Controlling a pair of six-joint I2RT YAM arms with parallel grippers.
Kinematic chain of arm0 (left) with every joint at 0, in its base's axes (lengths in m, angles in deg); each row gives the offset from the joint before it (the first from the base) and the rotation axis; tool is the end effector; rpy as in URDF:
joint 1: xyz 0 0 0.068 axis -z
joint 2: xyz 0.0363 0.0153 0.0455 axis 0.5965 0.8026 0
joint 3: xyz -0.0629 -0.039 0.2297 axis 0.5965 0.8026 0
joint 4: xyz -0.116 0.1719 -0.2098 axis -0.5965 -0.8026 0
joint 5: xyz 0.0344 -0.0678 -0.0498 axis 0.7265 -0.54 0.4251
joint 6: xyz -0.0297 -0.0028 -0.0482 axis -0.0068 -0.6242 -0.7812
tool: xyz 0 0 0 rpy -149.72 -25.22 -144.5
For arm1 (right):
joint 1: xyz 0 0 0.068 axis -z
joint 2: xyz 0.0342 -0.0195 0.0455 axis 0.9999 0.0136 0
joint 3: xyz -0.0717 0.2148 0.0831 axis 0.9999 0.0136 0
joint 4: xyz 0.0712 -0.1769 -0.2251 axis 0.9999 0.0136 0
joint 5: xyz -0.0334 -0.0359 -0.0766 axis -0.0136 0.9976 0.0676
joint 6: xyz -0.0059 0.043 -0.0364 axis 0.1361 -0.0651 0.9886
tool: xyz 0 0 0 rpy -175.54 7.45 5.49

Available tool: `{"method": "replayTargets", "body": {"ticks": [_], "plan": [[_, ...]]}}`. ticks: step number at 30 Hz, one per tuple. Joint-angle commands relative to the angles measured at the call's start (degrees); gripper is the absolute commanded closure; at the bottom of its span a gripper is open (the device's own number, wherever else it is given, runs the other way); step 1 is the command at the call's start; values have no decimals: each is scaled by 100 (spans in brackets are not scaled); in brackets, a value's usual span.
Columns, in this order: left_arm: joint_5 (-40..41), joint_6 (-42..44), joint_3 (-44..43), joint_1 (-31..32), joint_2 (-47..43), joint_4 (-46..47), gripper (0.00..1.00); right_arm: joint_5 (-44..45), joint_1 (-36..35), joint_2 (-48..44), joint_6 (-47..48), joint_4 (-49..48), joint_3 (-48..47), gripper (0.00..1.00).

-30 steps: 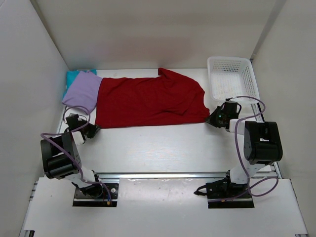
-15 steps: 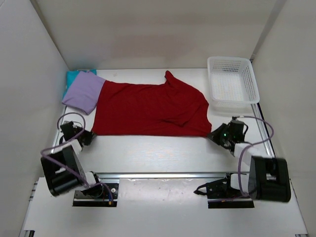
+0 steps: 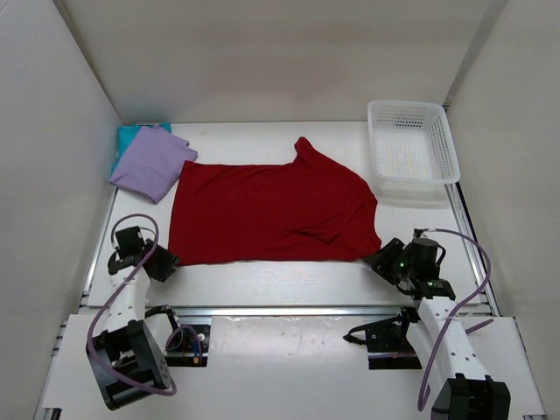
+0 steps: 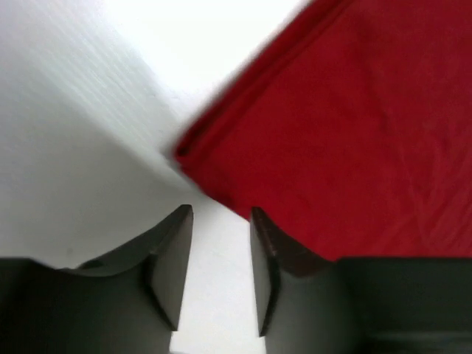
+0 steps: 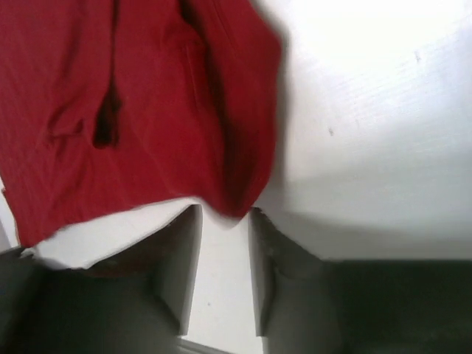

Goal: Fold and stack the t-shirts
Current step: Fold the flattened tshirt in 1/3 of the way

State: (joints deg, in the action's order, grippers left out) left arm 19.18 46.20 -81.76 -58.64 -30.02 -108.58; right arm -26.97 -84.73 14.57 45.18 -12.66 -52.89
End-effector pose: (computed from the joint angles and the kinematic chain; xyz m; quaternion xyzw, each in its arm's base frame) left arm 0.1905 0.0688 0.0955 -0.4750 0.8403 -0.1307 0.2264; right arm 0.1932 -0.0020 0.1061 0.2855 0.8602 0.2677 0.3271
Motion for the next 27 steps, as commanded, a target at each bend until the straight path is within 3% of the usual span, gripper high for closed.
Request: {"method": "replayTargets", "body": {"ticks": [1, 5, 7, 9, 11, 13, 15, 16, 18, 20, 27], "plan": [[743, 188, -1072, 434, -91, -871, 49, 355, -46, -127, 181, 601, -473, 55], [1851, 400, -1952, 866, -91, -1022, 35, 391, -45, -66, 593, 803, -1132, 44], [1933, 557, -2068, 1033, -118, -796, 36, 426, -36, 57, 769, 874, -1544, 43], [1400, 733, -1955, 1200, -161, -243, 36, 233, -184, 328, 972, 576, -1757, 54], [420, 725, -1614, 1279, -249, 475, 44, 110, -552, 740, 772, -19, -1732, 88], [-263, 524, -1261, 1567, -355, 1067, 50, 371, -1282, 1172, 604, -477, -1696, 100], [50, 321, -1006, 2095, -373, 1525, 53, 741, -2071, 1899, 560, -900, -1818, 99], [366, 303, -987, 2784, -355, 1613, 58, 681, -2197, 2138, 551, -1180, -1976, 95], [823, 216, -891, 3492, -250, 2042, 66, 522, -2426, 2866, 621, -1507, -2187, 75], [844, 128, -786, 4072, 47, 2534, 71, 689, -2514, 3343, 586, -1718, -2294, 64], [378, 145, -619, 4233, 1033, 3353, 71, 663, -2313, 4161, 288, -2360, -2267, 57]]}}
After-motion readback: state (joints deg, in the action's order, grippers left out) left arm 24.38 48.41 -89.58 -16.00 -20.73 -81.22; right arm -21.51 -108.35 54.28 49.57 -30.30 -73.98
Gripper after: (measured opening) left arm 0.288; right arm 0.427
